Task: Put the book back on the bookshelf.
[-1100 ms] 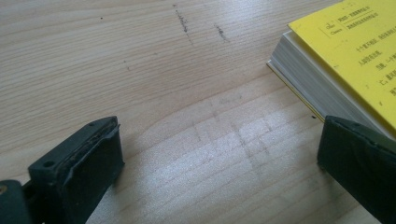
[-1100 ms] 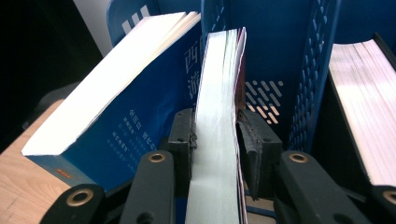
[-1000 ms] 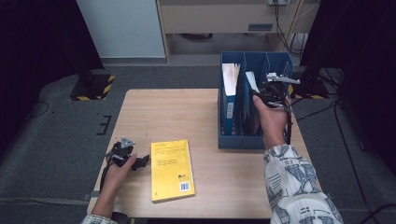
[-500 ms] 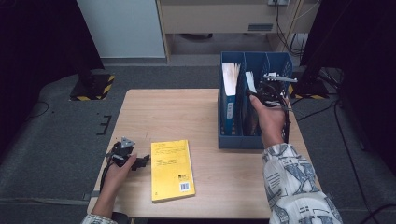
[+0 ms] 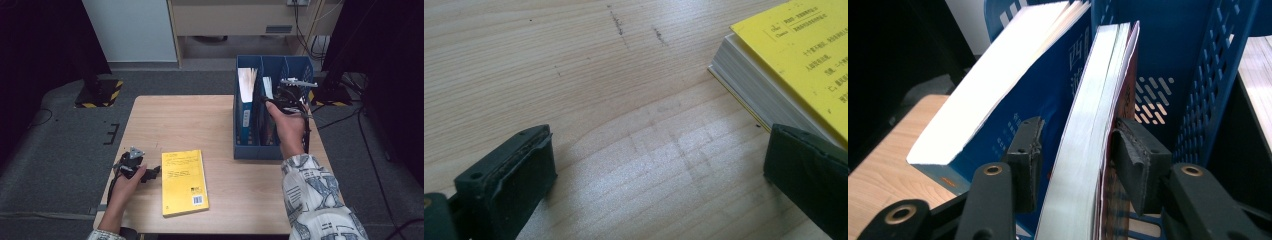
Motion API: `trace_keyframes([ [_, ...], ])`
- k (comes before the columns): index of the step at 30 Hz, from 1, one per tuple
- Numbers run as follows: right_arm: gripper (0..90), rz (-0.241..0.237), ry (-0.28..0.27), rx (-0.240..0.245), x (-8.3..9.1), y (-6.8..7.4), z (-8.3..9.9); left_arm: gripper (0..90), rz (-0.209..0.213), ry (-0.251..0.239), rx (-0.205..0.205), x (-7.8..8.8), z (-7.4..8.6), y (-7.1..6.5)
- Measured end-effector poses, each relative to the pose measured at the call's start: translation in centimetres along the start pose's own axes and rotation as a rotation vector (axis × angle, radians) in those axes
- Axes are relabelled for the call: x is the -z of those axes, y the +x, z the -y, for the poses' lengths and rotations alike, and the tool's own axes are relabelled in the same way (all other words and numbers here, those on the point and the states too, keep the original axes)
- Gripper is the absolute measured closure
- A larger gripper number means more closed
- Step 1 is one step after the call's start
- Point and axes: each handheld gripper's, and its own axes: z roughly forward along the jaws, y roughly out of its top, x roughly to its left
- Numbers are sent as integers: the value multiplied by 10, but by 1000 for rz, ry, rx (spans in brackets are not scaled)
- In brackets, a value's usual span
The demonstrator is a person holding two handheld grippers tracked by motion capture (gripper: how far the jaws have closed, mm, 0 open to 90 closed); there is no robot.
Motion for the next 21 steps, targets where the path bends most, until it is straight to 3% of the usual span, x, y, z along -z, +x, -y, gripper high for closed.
trace_keyframes([
  [7, 570, 27, 26, 22, -5, 2, 1, 0, 1, 0, -1, 0, 0, 0],
  [11, 615, 28, 32, 21, -6, 2, 1, 0, 1, 0, -3, 0, 0, 0],
  [17, 720, 62, 46, 57, -4, 2, -1, 0, 2, 1, -4, 0, 0, 0],
  [21, 736, 80, 36, 68, -2, -2, -1, 0, 2, 1, -4, 0, 0, 0],
])
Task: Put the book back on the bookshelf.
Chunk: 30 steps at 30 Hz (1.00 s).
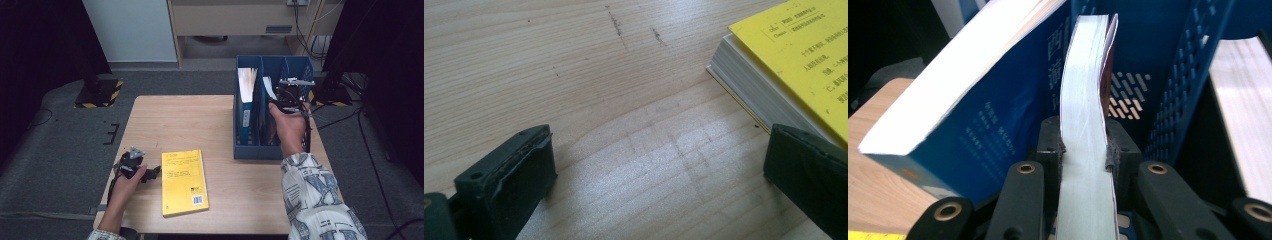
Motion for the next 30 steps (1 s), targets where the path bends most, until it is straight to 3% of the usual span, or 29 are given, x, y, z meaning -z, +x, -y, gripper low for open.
trace_keyframes([
  [5, 739, 31, -20, 29, 0, -2, -1, 0, 0, 0, 0, 0, 0, 0],
  [13, 740, 66, -58, 17, -7, -8, -10, 0, 0, -4, 5, 0, 0, 0],
  [22, 739, 132, -36, 31, -28, -10, -25, 0, 1, -3, 0, 0, 0, 0],
  [30, 739, 151, -33, 17, -40, -17, -28, 0, 2, -3, -1, 0, 0, 0],
])
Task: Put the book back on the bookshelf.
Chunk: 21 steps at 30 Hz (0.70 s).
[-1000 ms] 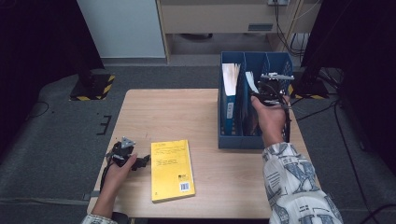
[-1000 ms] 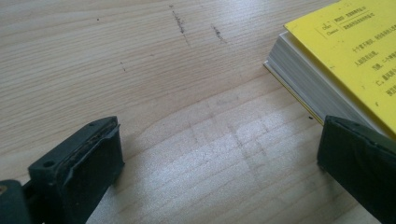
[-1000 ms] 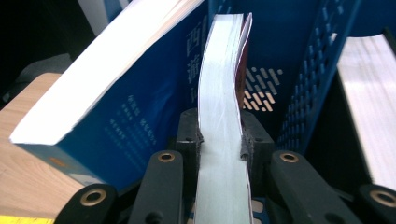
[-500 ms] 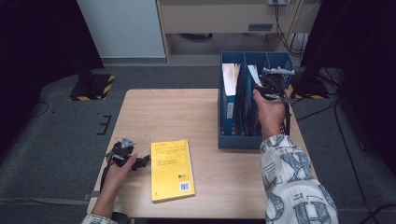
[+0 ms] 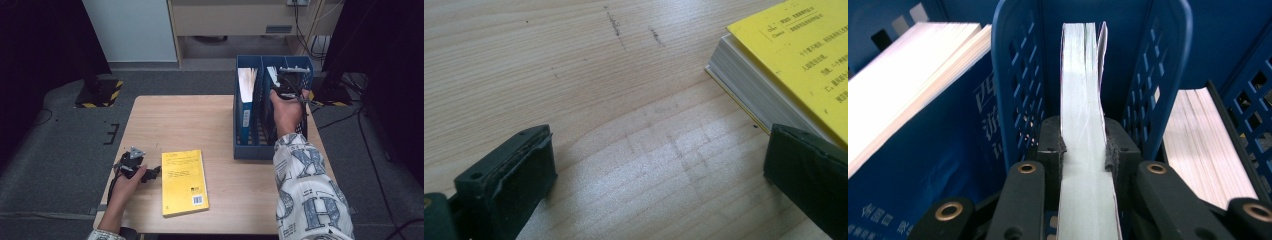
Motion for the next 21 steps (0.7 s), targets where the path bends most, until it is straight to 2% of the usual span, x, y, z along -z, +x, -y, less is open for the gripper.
trace_keyframes([
  [5, 736, -12, -9, -34, -2, 0, 2, 0, 1, 0, -1, 0, 0, 0],
  [10, 718, -31, -15, -46, -1, 3, 3, 0, 1, 0, -1, 0, 0, 0],
  [17, 663, -95, -22, -99, -1, 7, 5, 0, 1, 0, -1, 0, 0, 0],
  [21, 644, -117, -27, -97, 1, 11, 4, 0, 1, 0, -2, 0, 0, 0],
])
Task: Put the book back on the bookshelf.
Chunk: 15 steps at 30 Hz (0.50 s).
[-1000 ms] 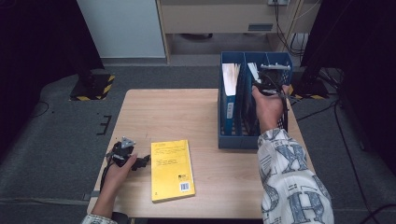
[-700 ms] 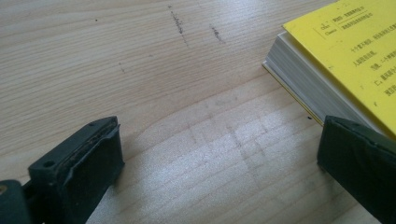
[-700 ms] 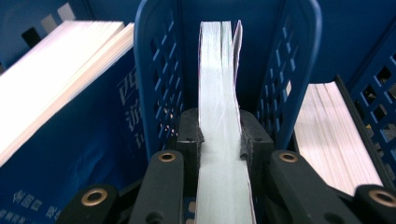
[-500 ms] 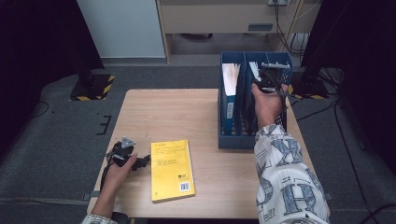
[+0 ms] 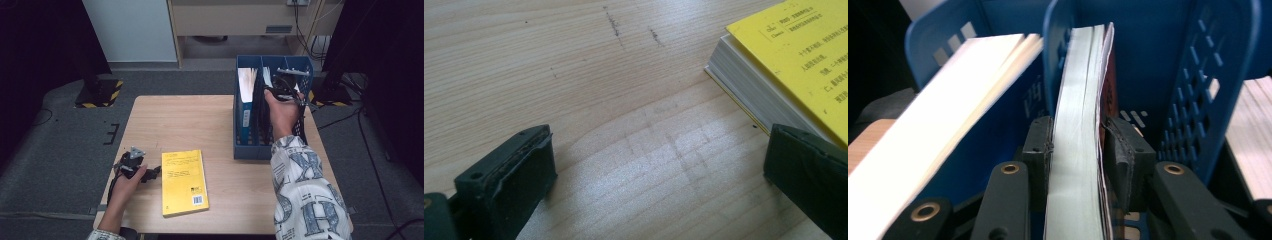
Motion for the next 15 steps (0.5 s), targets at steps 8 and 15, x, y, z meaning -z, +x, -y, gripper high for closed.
trace_keyframes([
  [8, 625, -41, 3, -10, 4, 3, -1, 0, 0, 0, 0, 0, 0, 0],
  [15, 604, -52, 3, -9, 4, 4, -1, 0, 0, -2, 1, 0, 0, 0],
])
